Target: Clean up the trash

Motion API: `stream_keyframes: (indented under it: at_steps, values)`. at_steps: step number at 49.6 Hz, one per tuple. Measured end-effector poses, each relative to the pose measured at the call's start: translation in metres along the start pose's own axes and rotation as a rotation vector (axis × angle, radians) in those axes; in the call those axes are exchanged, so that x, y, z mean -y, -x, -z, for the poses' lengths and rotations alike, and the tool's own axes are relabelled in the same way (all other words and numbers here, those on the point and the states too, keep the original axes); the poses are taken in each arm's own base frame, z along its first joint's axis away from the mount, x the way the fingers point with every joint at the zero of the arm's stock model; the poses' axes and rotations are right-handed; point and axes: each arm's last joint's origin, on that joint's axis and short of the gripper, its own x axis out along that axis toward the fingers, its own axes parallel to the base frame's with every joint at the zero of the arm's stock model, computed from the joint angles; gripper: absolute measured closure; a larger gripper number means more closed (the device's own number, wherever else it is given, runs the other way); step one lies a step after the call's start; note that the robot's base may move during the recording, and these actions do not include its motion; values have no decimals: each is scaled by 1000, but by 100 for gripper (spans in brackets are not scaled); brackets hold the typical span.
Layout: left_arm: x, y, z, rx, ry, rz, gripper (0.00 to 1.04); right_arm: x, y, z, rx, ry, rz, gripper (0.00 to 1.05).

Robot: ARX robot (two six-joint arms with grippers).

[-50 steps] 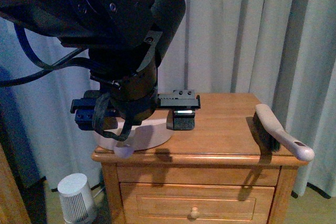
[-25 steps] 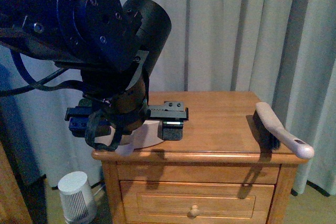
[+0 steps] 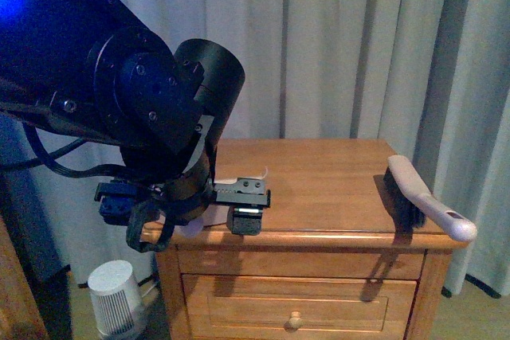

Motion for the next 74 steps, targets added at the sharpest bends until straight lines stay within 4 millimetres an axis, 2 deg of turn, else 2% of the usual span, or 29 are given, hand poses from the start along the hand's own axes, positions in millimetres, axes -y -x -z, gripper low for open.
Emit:
stream_keyframes:
  at_steps: [26, 35, 43, 65, 71, 74]
  values:
    - [-6, -4, -2, -4, -21, -7, 8, 0, 0, 0, 0, 0, 0, 7]
    - [-9, -4, -2, -17, -31, -15, 50, 0, 0, 0, 0, 0, 0, 7]
    - [-9, -4, -2, -21, -33, -13, 75, 0, 0, 0, 0, 0, 0, 7]
    - [-15, 3, -10, 18, -36, -8, 77, 0, 0, 0, 0, 0, 0, 7]
    - [-21, 14, -19, 66, -29, 0, 77, 0, 0, 0, 0, 0, 0, 7]
    - [-26, 27, -26, 117, -34, 14, 77, 0, 0, 0, 0, 0, 0, 7]
